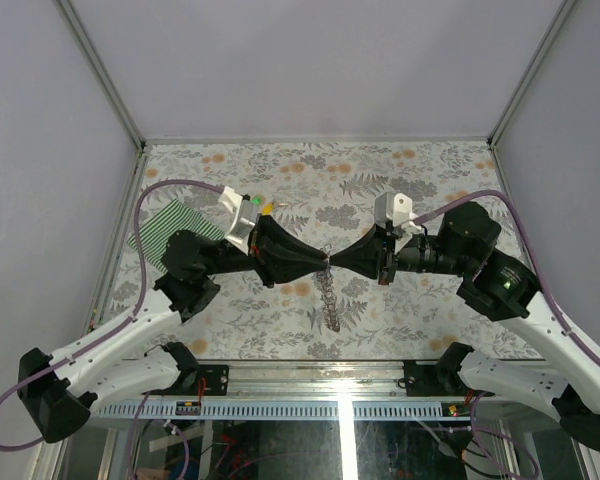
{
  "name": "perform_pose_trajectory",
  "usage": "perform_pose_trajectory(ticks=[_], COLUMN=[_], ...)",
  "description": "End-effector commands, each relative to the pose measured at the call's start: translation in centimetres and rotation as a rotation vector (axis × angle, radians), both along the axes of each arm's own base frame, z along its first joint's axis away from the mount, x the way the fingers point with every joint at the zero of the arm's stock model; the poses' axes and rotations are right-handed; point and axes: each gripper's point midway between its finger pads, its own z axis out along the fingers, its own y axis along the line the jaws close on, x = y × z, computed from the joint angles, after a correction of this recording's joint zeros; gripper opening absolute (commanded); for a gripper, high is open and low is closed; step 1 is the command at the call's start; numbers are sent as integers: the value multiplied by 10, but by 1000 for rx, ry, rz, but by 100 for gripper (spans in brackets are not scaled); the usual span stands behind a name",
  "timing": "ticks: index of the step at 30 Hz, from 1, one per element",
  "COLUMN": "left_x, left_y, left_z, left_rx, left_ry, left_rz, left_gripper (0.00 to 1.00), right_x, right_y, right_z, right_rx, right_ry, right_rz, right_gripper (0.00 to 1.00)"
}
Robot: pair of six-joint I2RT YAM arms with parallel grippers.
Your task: Put the keys on the keyring
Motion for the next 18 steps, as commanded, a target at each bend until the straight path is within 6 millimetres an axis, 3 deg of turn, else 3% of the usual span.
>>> perform_pose_trajectory(ticks=[1,18], left_x=[-1,-1], left_y=[5,-4], left_z=[9,-14], left_rx=[53,255], left_ry=[-89,-102], left_rz=[39,-27], left_gripper=[22,28], right_x=[-1,3], right_y=[-5,-10], right_z=[12,-3], right_rx=[-56,-230], right_ry=[-45,-25], right_rz=[1,17], right_gripper=[0,0])
